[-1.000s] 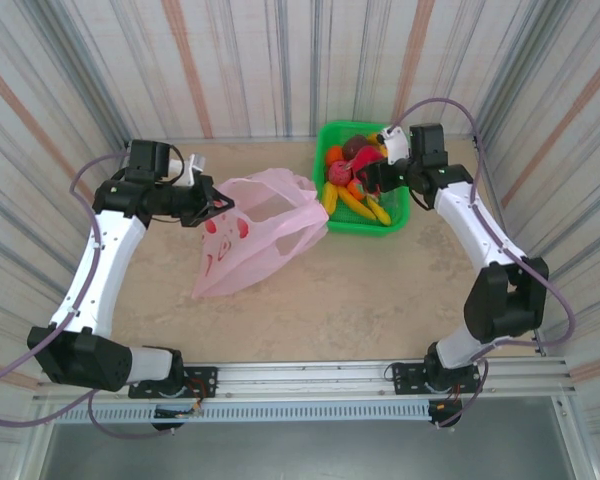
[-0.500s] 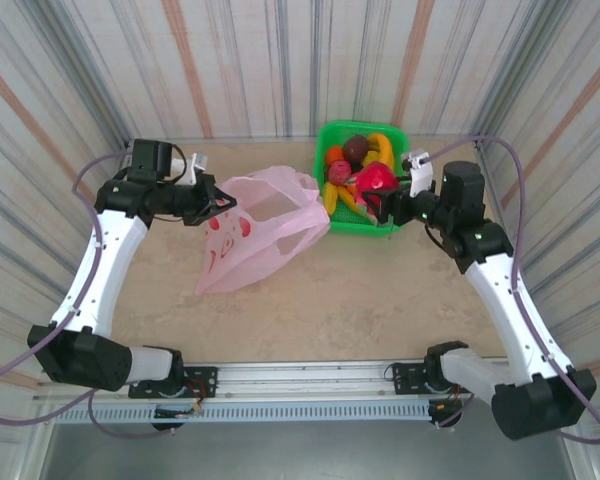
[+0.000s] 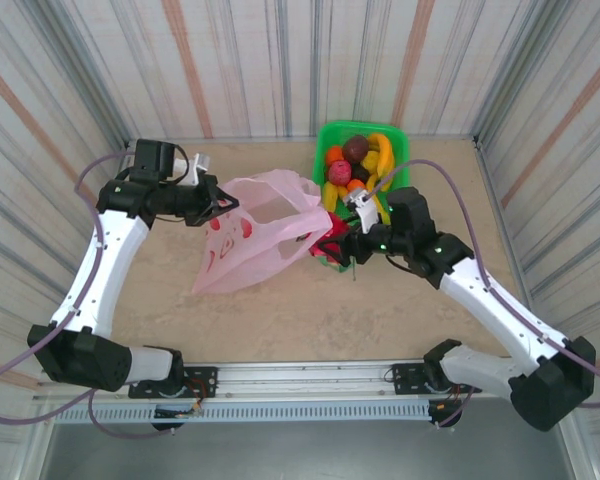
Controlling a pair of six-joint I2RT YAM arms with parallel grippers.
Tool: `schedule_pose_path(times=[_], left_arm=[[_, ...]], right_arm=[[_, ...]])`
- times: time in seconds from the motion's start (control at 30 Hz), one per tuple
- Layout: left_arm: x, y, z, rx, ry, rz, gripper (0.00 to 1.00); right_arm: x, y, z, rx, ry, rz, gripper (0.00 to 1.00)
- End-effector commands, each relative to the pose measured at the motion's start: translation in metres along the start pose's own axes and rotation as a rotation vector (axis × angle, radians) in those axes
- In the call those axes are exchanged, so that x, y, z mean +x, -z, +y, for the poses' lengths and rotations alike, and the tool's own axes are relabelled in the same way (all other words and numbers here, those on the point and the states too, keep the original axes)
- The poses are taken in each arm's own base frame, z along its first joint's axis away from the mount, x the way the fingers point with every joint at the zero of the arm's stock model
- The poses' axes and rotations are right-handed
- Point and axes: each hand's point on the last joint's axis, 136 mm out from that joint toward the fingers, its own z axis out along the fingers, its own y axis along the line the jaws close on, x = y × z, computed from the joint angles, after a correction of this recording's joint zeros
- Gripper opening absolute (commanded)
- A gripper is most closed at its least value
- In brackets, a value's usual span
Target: Place the fake fruits into the plastic bag and tie a complex knot
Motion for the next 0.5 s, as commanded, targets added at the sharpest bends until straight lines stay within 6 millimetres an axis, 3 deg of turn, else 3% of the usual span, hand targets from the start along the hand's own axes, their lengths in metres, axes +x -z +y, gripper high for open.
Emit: schedule_pose_path(times=[0.0, 0.47], left_arm=[[0.006, 0.001, -0.004, 0.015, -0.042, 0.011, 0.0], [0.027, -0.008, -0.003, -0.051, -0.276, 0.097, 0.0]], right_arm=[[-0.053, 0.0, 0.026, -0.073, 0.076, -0.129, 0.42], [-0.108, 0.0, 0.043, -0.048, 0.215, -0.1, 0.42]])
